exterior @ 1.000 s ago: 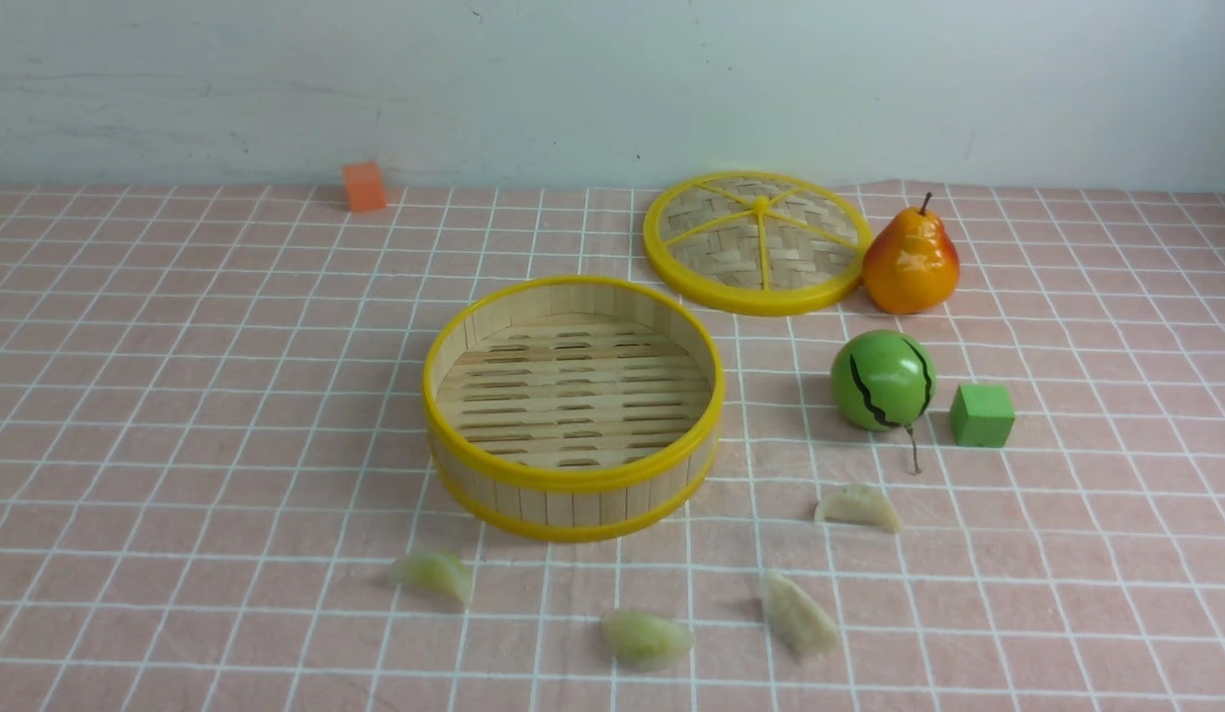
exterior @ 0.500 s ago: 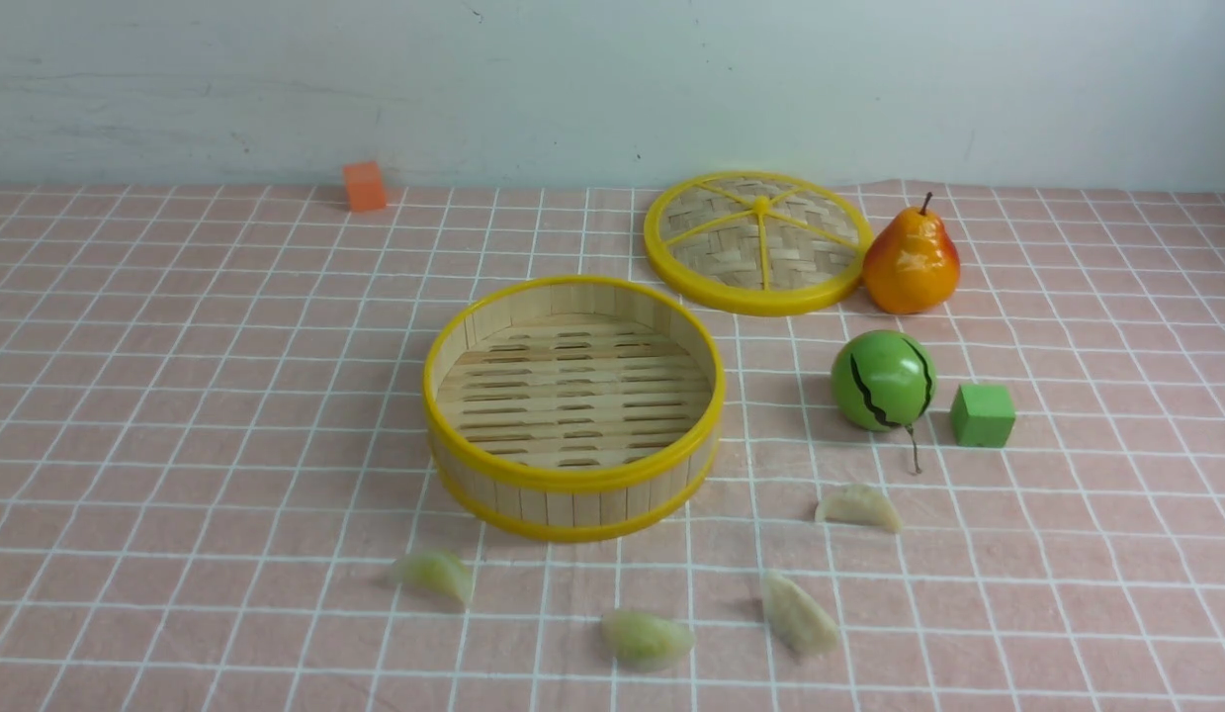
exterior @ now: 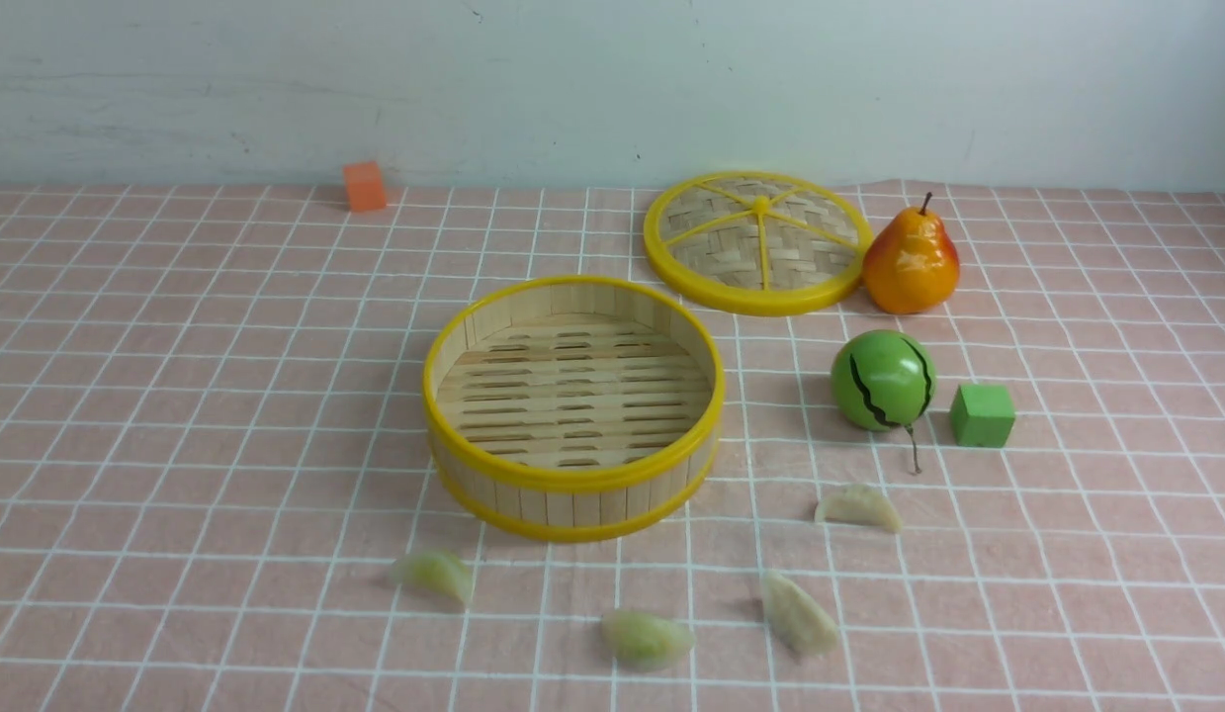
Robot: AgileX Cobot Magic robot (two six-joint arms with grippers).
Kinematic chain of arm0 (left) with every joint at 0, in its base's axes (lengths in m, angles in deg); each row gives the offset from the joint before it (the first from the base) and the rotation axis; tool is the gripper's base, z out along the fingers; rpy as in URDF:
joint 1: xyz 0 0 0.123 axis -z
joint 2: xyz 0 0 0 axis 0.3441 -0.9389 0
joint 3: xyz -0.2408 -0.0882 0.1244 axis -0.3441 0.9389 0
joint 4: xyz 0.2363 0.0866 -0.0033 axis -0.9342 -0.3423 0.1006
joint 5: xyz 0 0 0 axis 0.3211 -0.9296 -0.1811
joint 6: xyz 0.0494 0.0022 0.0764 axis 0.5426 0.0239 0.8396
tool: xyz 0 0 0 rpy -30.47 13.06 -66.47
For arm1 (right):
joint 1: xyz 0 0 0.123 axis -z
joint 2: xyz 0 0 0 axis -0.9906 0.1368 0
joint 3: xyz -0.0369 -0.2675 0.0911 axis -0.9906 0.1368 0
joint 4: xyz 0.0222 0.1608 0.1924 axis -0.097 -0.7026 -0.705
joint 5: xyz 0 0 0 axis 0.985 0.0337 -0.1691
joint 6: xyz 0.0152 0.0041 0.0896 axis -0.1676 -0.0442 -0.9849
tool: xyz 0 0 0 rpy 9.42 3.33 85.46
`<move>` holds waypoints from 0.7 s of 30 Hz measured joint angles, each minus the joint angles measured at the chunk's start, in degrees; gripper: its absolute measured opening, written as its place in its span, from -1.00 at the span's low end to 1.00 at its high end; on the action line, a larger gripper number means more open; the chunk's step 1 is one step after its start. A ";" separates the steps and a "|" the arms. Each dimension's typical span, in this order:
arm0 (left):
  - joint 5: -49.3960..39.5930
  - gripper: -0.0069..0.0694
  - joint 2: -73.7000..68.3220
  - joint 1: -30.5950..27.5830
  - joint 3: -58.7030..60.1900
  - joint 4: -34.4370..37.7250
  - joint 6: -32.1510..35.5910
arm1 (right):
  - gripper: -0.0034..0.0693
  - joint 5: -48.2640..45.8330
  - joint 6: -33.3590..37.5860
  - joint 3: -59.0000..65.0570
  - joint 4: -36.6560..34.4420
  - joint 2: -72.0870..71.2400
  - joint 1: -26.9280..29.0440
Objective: Put the dumplings into the steamer on the table with the pink tablecloth.
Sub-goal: 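Reach for and grasp a dumpling on the table with the left gripper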
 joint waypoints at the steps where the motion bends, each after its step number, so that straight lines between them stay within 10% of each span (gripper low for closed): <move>1: 0.08 -0.19 0.00 0.00 0.00 0.00 0.00 | -0.25 0.00 0.00 0.00 0.00 0.00 0.00; 11: 4.56 -0.19 0.00 1.89 0.00 35.53 -23.18 | -0.25 -0.58 -10.32 0.00 -17.02 0.00 0.00; 21: 2.87 -0.19 0.00 2.18 0.00 46.16 -23.03 | -0.25 -1.47 -19.96 0.51 -37.49 0.00 0.00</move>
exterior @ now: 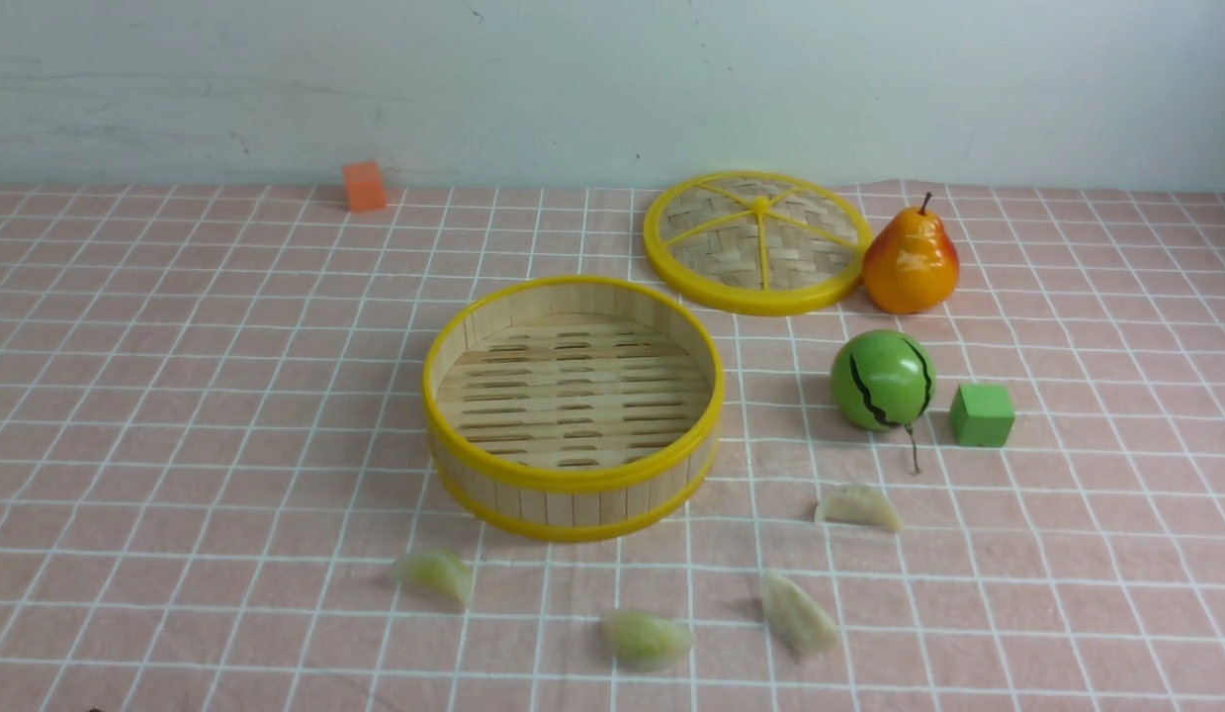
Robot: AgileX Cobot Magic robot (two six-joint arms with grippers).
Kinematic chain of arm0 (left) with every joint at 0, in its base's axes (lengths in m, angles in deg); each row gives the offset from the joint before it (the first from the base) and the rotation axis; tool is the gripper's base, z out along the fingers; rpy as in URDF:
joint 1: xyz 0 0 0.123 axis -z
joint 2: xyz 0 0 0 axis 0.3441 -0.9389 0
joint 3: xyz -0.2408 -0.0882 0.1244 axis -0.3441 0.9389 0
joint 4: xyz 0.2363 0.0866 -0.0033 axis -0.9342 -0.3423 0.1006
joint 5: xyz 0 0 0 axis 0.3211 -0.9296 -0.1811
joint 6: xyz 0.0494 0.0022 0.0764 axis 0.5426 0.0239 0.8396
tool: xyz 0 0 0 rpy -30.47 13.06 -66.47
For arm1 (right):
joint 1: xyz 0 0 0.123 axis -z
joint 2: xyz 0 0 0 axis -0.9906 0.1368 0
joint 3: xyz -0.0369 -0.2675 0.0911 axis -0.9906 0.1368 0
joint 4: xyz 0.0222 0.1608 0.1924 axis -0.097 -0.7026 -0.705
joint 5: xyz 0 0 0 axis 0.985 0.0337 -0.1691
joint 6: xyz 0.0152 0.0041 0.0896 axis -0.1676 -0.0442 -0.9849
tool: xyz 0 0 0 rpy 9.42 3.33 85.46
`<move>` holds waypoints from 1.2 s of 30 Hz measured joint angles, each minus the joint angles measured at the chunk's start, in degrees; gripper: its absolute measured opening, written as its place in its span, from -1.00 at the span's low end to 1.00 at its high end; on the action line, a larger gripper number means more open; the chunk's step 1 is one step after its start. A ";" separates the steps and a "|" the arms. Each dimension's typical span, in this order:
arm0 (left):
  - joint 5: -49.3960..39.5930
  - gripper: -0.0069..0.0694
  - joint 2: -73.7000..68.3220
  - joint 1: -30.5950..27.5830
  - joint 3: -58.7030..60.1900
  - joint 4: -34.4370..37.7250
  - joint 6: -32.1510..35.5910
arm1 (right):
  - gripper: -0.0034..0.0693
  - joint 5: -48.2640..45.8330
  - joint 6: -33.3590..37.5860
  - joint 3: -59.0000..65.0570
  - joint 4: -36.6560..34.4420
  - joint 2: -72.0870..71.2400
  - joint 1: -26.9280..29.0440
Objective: Put the dumplings into the steamer on the table with the pink tablecloth.
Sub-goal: 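Reach for and grasp a dumpling on the table with the left gripper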
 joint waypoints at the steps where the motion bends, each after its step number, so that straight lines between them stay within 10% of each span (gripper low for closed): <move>1: -1.38 -0.19 0.00 0.00 -0.36 1.01 1.76 | -0.25 0.00 -0.11 0.00 0.05 0.00 0.00; 10: -15.44 -0.26 -1.01 0.00 -15.76 1.17 24.52 | -0.27 0.00 0.89 0.00 -0.48 0.00 0.00; 18: -33.07 -0.83 -25.43 0.00 -34.87 -24.68 26.50 | -0.71 -0.70 26.22 -10.61 -0.39 2.32 0.00; 25: -45.28 -0.85 -47.51 0.96 -49.38 -36.74 30.76 | -0.96 -10.99 44.83 -26.61 5.96 23.00 0.00; 30: -45.44 -0.85 -57.97 13.46 -54.22 -39.72 34.90 | -0.96 -24.62 49.23 -36.52 9.65 39.62 -3.58; 36: -46.77 -0.85 -71.65 29.74 -59.34 -48.28 33.72 | -0.96 -33.67 49.89 -44.63 14.64 55.71 -20.86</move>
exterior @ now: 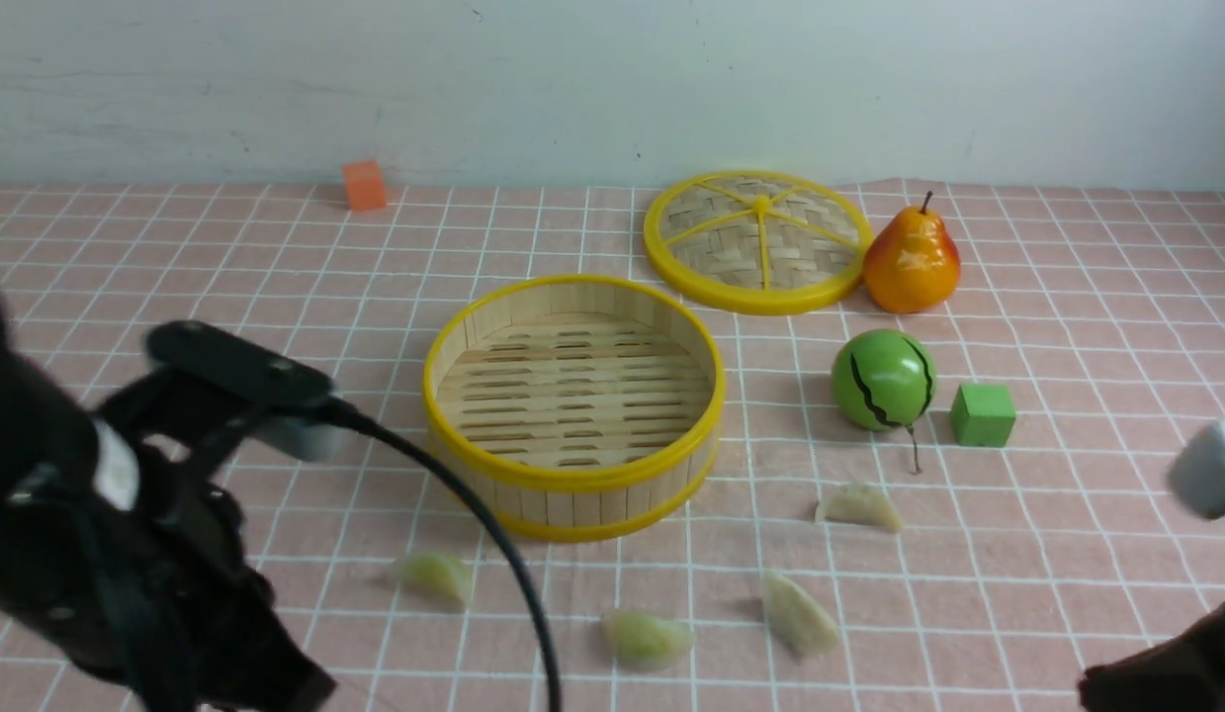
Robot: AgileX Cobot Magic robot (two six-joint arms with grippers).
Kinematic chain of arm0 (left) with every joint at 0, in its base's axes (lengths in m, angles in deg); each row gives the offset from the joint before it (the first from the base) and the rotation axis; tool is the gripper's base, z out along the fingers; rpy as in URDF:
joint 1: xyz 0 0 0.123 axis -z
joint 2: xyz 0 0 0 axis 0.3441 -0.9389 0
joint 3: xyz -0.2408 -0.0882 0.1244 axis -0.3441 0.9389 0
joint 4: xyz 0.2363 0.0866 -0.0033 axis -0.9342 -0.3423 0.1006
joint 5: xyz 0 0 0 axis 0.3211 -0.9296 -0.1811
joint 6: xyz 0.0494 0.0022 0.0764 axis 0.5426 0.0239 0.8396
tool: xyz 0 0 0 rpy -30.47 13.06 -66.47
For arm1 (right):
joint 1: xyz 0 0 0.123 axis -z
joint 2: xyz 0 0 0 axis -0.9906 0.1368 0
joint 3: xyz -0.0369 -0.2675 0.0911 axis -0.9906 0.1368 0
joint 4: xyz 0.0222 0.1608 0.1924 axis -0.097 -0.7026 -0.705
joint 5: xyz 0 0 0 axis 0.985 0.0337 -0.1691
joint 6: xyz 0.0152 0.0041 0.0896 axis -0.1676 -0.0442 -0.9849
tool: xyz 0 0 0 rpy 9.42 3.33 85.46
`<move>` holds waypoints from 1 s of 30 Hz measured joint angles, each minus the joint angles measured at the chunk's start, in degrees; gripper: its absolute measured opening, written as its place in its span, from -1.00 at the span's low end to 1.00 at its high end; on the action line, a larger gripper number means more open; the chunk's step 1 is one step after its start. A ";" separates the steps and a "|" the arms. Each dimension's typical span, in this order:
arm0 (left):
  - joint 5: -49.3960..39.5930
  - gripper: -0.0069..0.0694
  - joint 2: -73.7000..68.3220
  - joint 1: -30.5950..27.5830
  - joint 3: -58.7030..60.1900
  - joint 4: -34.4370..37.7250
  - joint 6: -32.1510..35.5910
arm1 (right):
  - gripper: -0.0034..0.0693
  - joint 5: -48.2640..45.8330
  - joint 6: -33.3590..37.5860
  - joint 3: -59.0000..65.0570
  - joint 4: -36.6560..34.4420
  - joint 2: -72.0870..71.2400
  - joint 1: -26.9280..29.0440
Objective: Put the dumplings into the steamer on the table with the pink tablecloth.
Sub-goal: 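Reach for and grasp a dumpling on the table with the left gripper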
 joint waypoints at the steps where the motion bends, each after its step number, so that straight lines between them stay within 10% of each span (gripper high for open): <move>1: 0.00 -0.85 -0.45 0.26 0.00 -0.30 -0.18 | -0.96 -0.21 0.00 -0.45 0.22 0.36 -0.61; 9: 1.45 -0.79 -13.74 1.88 -10.72 -6.72 1.72 | -0.94 -2.71 0.00 -4.20 7.05 4.92 -13.50; 18: 8.80 -0.03 -22.77 1.88 -12.64 -9.70 20.10 | -0.93 -2.88 0.06 -4.38 9.73 4.92 -13.85; 30: 20.27 0.29 -34.63 1.88 -12.64 -24.01 5.87 | -0.91 -3.46 -2.42 -4.38 9.92 4.92 -13.85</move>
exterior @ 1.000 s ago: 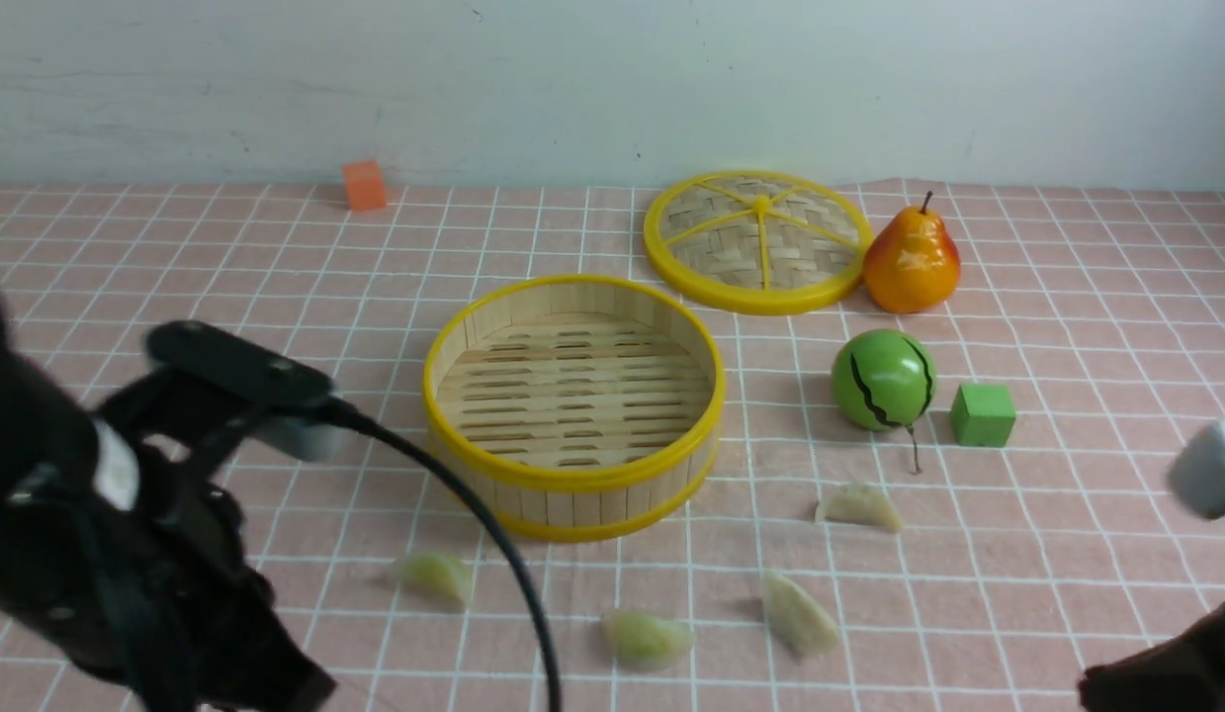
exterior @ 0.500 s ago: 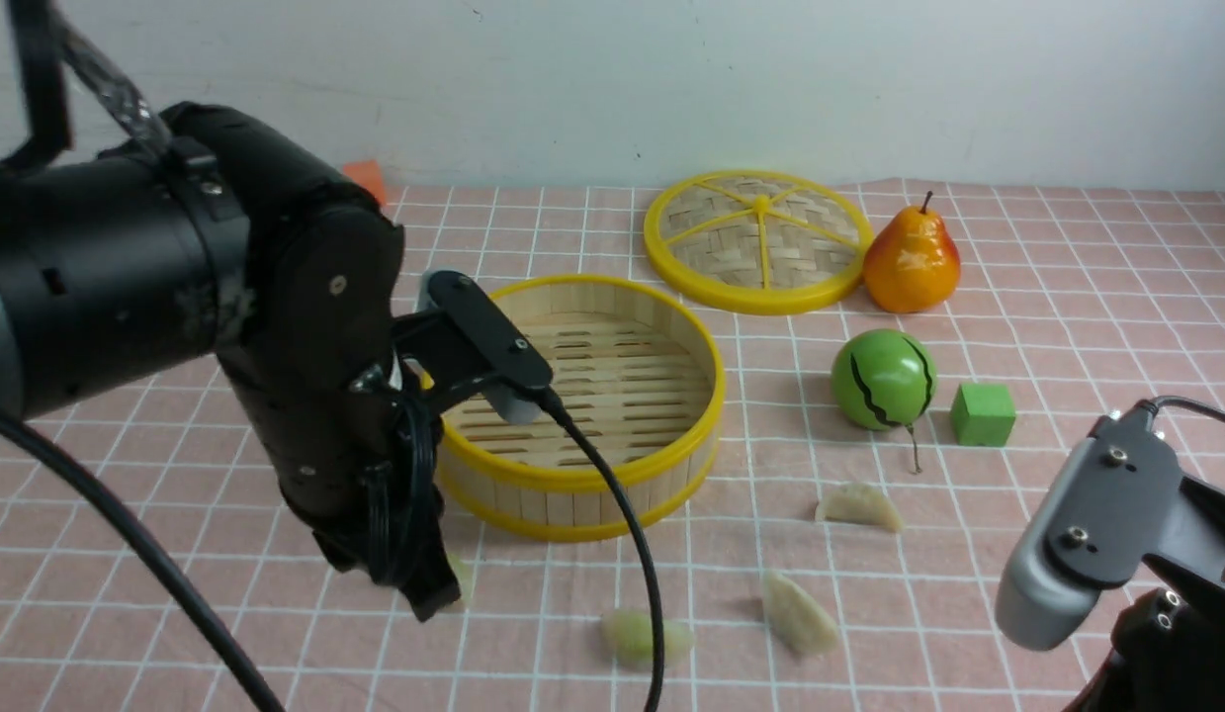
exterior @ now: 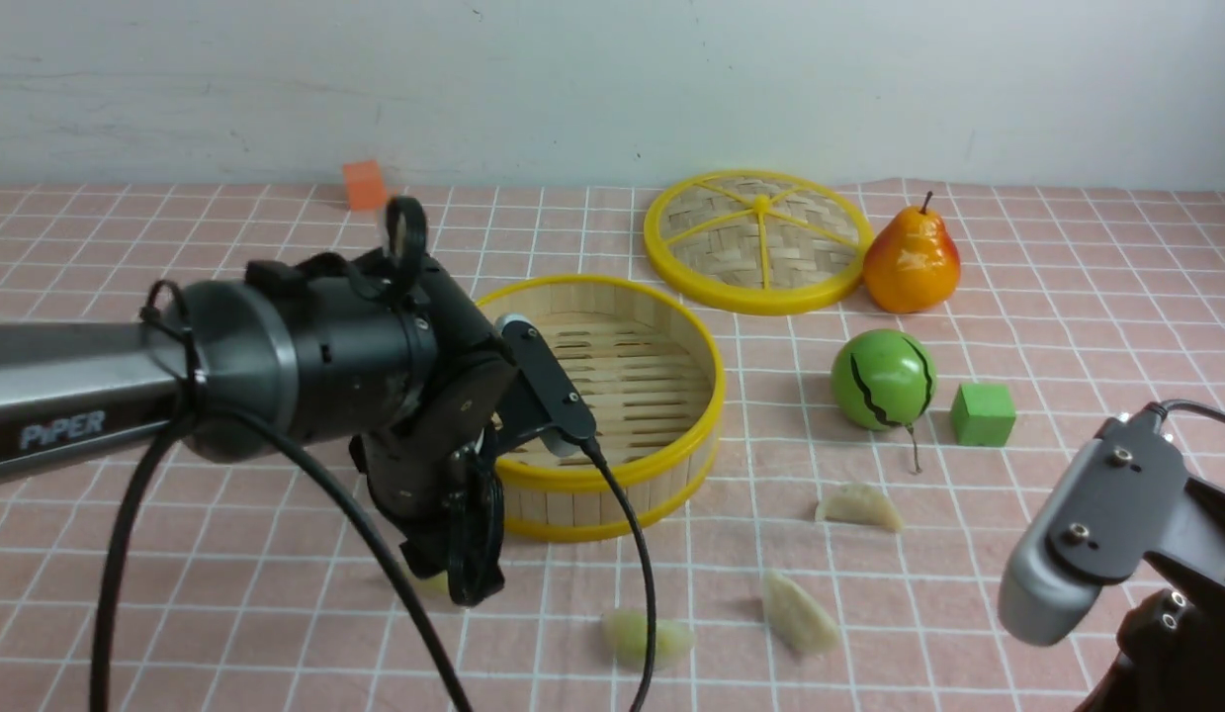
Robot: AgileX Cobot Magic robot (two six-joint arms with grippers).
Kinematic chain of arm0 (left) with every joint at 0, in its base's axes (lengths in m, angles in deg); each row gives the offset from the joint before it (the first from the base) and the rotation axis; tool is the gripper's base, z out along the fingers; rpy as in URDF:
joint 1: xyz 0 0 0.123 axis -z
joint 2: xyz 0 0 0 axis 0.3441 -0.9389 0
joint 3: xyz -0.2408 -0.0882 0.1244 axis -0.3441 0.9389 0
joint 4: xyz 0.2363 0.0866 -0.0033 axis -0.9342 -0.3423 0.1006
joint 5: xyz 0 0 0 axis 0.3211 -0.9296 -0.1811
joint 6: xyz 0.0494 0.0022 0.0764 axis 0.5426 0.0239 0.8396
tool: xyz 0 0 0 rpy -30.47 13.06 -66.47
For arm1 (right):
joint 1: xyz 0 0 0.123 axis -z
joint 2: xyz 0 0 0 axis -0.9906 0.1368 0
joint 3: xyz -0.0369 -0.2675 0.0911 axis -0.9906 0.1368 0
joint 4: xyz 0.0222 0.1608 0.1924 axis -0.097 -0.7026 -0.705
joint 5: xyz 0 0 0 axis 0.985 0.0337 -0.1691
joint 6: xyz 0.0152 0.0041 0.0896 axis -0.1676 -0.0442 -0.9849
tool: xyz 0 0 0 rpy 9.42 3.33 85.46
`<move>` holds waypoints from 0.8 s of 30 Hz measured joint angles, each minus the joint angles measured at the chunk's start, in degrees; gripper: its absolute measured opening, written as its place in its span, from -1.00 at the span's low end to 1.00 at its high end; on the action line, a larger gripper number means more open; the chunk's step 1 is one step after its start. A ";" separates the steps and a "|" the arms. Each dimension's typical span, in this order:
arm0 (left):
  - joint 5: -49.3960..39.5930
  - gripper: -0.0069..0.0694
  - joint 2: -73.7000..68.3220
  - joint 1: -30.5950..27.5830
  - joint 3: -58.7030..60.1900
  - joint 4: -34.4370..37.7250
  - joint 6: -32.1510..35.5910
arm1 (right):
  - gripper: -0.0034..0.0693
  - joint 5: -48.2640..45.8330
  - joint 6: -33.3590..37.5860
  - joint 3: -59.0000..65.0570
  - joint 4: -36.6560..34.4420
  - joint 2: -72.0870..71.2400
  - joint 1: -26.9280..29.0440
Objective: Put the dumplings into the steamer on the table with the pink tablecloth.
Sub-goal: 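Reach for and grasp a dumpling on the table with the left gripper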
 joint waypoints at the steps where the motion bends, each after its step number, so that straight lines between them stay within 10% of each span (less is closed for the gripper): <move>1: 0.42 0.28 -0.73 0.00 0.00 -0.28 -0.96 | -0.91 0.00 0.00 0.00 0.00 0.00 0.00; 24: 0.01 0.17 -3.54 -8.63 -0.76 23.90 7.80 | -0.87 -0.15 -1.71 0.00 0.00 0.00 0.00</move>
